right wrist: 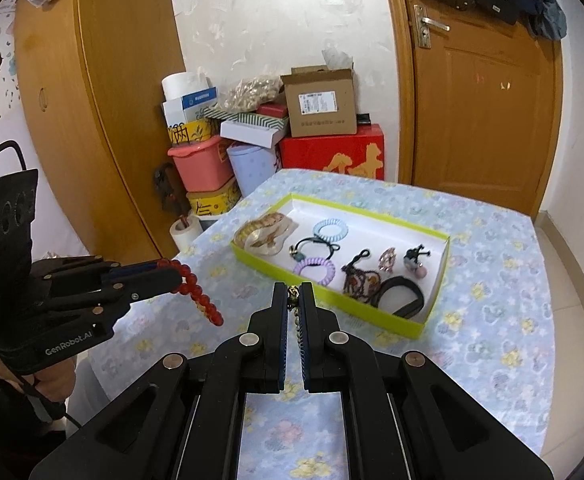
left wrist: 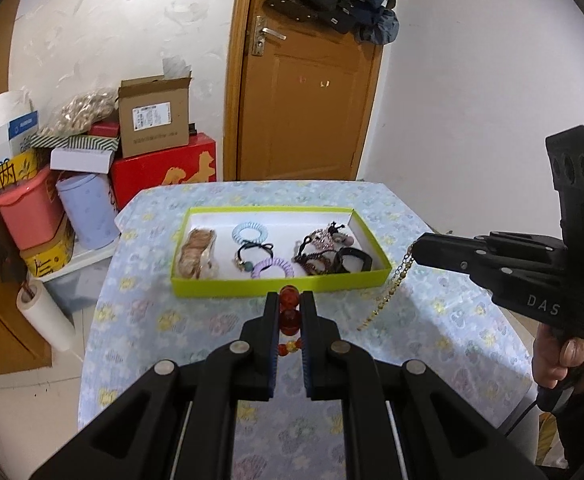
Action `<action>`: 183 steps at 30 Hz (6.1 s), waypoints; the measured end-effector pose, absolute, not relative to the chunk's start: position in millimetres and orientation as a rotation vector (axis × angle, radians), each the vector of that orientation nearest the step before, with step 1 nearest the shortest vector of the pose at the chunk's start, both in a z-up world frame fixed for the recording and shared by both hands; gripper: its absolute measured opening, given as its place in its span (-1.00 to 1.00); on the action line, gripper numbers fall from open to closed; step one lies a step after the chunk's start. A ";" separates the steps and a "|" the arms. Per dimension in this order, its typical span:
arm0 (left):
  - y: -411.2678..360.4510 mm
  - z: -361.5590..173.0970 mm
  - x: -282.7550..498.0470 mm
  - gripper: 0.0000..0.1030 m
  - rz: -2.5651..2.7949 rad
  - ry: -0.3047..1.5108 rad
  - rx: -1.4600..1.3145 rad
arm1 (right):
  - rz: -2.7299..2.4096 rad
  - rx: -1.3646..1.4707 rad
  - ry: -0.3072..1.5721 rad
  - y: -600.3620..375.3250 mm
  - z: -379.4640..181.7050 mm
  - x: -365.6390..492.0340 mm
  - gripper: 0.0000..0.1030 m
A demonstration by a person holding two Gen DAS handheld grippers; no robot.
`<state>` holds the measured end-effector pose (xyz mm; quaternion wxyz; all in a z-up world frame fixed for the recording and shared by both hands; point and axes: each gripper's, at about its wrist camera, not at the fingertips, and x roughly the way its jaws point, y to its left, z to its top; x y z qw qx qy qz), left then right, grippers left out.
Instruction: Organize jewelry
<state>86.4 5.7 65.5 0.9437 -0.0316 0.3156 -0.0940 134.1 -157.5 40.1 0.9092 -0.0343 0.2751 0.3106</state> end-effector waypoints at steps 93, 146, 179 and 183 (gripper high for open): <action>3.2 0.2 289.2 -0.51 -0.242 0.886 -0.065 | 0.550 0.028 0.789 -168.7 -15.8 322.2 -0.32; -3.7 4.6 72.1 -0.49 -0.084 0.818 -0.090 | 0.456 -0.066 0.744 -177.2 -22.6 99.0 -0.14; -5.7 -1.8 71.4 -0.49 -0.084 0.831 -0.077 | 0.457 -0.069 0.753 -174.8 -24.8 99.9 -0.14; -6.2 -2.7 70.2 -0.49 -0.082 0.834 -0.073 | 0.457 -0.070 0.753 -175.2 -24.7 100.0 -0.14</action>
